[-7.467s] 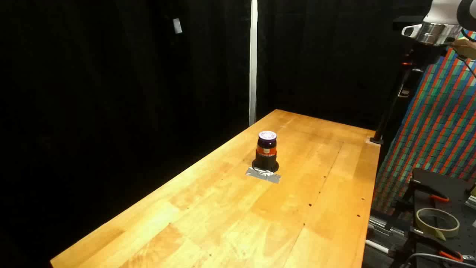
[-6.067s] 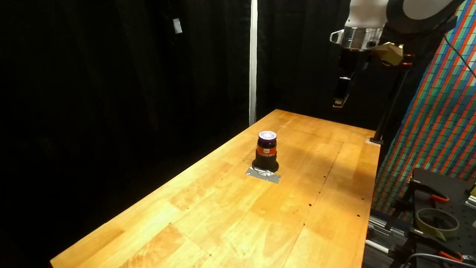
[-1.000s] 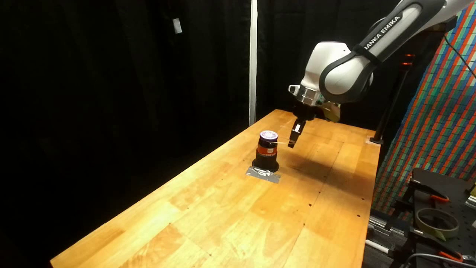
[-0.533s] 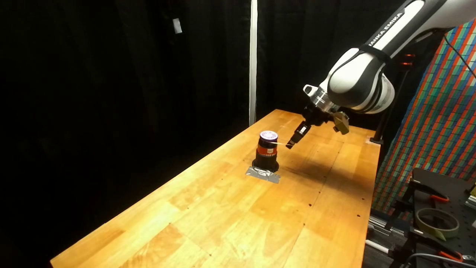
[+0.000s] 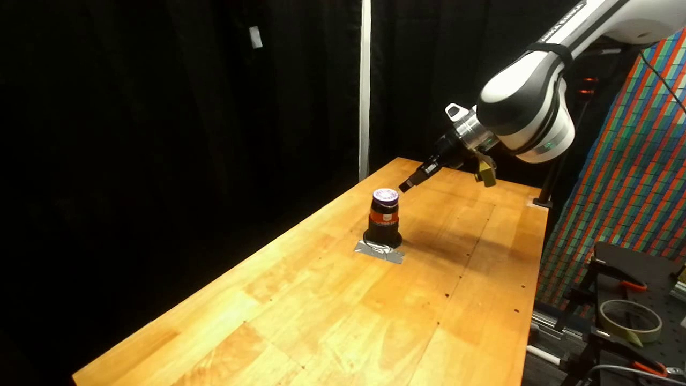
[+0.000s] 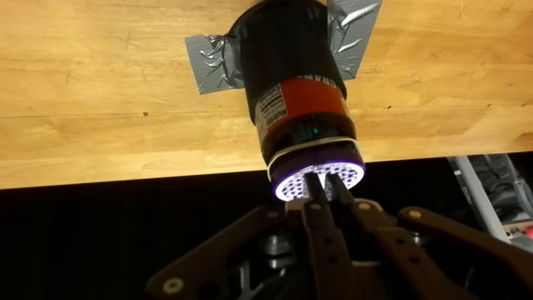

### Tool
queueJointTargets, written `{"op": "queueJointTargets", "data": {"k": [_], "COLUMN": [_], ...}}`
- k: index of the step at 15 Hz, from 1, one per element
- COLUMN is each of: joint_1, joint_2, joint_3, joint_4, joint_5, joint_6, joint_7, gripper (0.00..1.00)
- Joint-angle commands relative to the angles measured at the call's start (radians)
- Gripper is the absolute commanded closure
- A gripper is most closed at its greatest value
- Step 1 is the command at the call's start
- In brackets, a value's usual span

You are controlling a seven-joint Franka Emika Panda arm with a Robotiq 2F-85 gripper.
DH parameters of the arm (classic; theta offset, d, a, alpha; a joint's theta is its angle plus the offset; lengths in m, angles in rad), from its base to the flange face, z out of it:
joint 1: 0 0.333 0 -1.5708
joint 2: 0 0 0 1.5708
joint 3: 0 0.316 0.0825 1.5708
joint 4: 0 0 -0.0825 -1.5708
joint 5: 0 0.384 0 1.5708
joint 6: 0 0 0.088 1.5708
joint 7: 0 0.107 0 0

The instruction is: Put the rubber band on the cup

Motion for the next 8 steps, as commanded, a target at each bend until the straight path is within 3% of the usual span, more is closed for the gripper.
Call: {"op": "queueJointTargets", "data": {"k": [1,3,4,5,6,8], "joint_1": [-0.187,-0.243,-0.258,-0.232,-0.191,-0.193], "joint_2": [0.168,0.21,0.182,0.096,0.099,0.095], "joint_3": [0.124,0.121,0.113,0.026,-0.008,-0.057], "joint_4": [-0.104,-0.155,-0.177,-0.21,-0.171,-0.197], "joint_5": [-0.162,-0.233,-0.219,-0.38,-0.431,-0.539], "joint_6": [0.158,0.184,0.136,0.08,0.091,0.079], "joint_7": [-0.03,-0.029,-0.01,0.199,0.232,0.33], "gripper": [0.89,0.89,0.64,0.64,0.82,0.68]}}
